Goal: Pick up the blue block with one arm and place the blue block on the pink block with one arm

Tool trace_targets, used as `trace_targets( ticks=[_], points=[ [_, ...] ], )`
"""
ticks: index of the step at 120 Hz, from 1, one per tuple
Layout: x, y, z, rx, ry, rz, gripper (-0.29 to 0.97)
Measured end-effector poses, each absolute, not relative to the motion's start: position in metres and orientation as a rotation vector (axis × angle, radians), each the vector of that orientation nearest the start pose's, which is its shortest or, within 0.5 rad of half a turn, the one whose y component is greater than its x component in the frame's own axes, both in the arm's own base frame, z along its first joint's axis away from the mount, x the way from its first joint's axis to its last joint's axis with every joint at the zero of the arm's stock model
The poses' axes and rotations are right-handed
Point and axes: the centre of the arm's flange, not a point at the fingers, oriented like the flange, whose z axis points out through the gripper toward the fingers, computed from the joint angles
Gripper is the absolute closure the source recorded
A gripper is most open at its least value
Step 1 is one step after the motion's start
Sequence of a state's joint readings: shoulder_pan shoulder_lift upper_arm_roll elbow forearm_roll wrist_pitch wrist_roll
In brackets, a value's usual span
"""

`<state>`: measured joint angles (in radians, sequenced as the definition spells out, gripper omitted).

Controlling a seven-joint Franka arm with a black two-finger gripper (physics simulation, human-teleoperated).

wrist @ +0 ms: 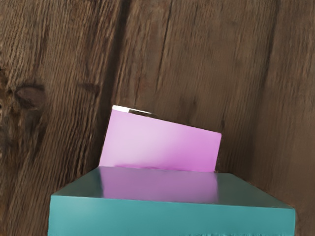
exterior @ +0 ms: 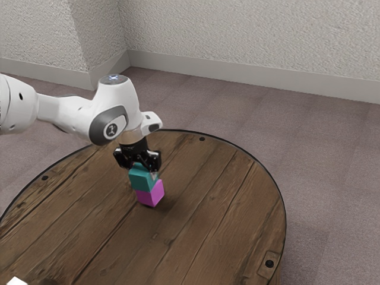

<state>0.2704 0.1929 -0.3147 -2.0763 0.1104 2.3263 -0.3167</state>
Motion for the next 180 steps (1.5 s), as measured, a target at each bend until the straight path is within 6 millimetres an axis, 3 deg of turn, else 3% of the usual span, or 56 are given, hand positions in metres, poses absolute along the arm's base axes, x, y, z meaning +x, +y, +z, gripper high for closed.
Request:
trace_targets(
  ticks=[30,44,77,150,180],
  points=[
    [0.584,-0.011,0.344,-3.121,-0.206,-0.067,0.32],
    [0.596,-0.004,0.342,-3.131,-0.164,-0.060,0.32],
    [0.607,-0.004,0.341,-3.144,-0.059,-0.055,0.30],
    [0.610,-0.008,0.340,-3.152,0.064,-0.063,0.30],
    [0.611,-0.009,0.340,-3.174,0.064,-0.063,0.09]
  ],
)
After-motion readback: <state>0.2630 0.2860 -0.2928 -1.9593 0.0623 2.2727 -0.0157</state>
